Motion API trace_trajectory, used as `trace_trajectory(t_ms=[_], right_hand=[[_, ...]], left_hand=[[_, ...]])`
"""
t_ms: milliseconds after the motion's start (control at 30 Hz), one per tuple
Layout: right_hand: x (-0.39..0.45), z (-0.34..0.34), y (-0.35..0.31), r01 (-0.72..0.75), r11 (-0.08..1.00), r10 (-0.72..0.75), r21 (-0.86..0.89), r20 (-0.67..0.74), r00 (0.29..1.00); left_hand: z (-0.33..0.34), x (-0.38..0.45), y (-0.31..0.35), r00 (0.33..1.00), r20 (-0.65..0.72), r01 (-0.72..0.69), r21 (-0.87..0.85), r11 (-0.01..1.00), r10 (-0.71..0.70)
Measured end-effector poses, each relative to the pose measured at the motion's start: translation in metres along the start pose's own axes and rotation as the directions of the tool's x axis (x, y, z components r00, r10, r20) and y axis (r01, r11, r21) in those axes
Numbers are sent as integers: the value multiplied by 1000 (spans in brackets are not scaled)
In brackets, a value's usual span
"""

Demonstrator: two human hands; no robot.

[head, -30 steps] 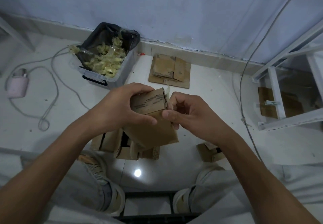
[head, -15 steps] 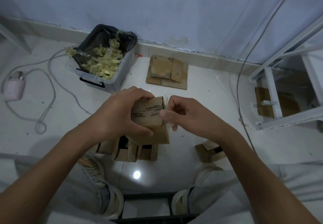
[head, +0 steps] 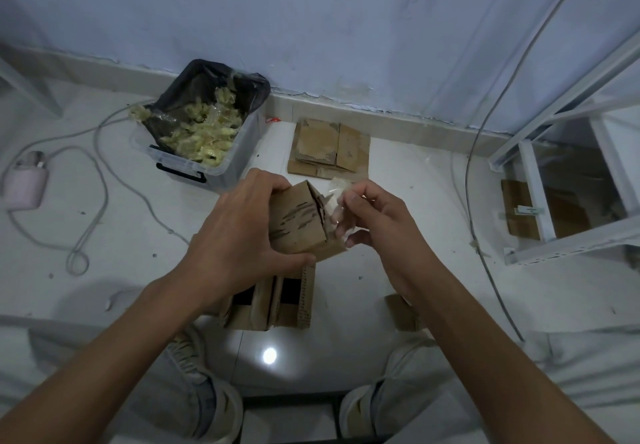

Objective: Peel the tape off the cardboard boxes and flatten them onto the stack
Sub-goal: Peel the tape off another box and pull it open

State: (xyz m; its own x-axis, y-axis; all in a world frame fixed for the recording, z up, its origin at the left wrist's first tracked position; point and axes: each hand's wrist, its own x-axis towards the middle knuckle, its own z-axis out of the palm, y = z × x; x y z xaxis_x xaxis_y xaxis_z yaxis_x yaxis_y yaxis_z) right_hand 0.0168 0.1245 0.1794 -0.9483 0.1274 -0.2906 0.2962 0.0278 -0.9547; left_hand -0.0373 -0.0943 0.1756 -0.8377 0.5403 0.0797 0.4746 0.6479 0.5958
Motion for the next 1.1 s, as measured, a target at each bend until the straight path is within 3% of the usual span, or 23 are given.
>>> trace_trajectory(t_ms=[100,200,267,400,500,600,700,767,900,1100], right_hand=[[-1,0,-3,-29,1000,28,-4,-31,999],[1,0,-3,45,964,-72,-260,-92,993],[2,-1,-4,84,941,-125,-328,-105,987],[1,-2,-3,-9,1000,8,-11,-99,995],[2,-3,-1,-98,975,102,197,-12,995],[5,-8,-2,-141,956,124,257,85,989],[4,-16,-8,-83,983,55,164,170,984],[3,-20,-12,32,999,-34,11,229,973],[-3,-16,-10,362,862,-268,-355,286,920],[1,-12,-1,412,778,-360,-475,201,911]], left_hand=[[2,-1,-1,1000,-9,-20,37,999,20],[4,-2,-3,999,7,-38,89,995,37],[4,-2,-2,999,16,-45,94,995,43],[1,-2,0,999,9,-42,56,998,42],[0,-2,1,999,0,-45,23,999,45],[-1,-1,0,996,-19,-86,53,995,87],[-5,0,-1,996,-42,-80,50,996,82],[-9,1,-3,996,-57,-71,55,996,74],[-16,3,-7,996,-66,-52,50,997,55],[-19,4,-7,994,-73,-81,71,994,86]])
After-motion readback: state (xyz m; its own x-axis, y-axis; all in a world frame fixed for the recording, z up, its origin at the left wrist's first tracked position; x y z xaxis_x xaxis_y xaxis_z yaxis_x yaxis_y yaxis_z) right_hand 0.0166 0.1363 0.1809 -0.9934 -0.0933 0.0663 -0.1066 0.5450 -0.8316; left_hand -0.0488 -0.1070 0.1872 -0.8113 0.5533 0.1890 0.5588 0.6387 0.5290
